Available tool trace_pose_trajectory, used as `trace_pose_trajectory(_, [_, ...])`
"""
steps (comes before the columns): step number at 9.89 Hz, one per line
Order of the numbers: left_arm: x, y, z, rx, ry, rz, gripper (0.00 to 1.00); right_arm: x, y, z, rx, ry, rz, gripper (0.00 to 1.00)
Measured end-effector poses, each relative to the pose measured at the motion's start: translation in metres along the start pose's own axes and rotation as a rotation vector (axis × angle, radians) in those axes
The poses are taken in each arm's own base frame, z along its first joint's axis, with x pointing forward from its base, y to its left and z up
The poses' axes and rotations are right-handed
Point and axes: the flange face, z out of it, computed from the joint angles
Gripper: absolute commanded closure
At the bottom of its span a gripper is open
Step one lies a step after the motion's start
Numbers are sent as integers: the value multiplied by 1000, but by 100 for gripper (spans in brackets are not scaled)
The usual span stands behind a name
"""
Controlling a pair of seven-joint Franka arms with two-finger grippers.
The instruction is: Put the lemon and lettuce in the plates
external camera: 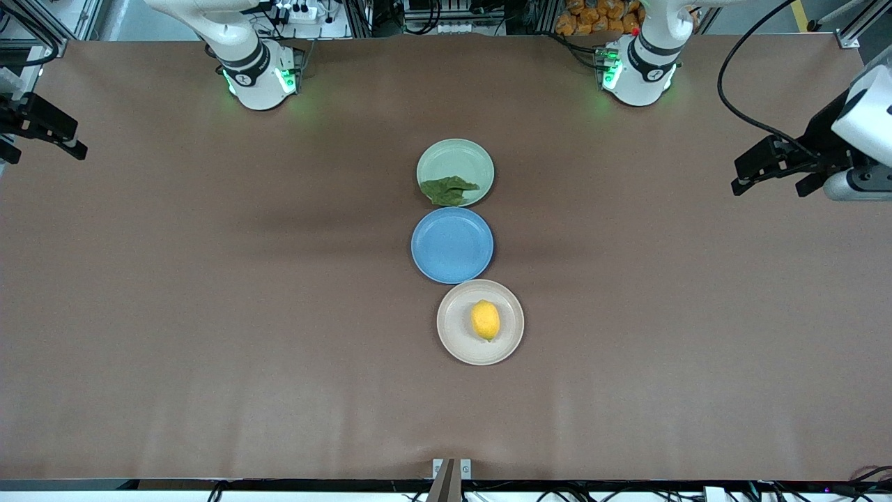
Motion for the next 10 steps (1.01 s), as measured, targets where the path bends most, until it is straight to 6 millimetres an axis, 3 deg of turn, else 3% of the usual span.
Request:
trace_pose_trajectory(4, [-3, -4, -2, 3, -9, -7, 0, -1, 3, 3, 1, -10, 20, 0])
trace_pose_trajectory(10, [3, -15, 13, 9, -36, -26, 0, 6, 4, 28, 1, -64, 71, 0])
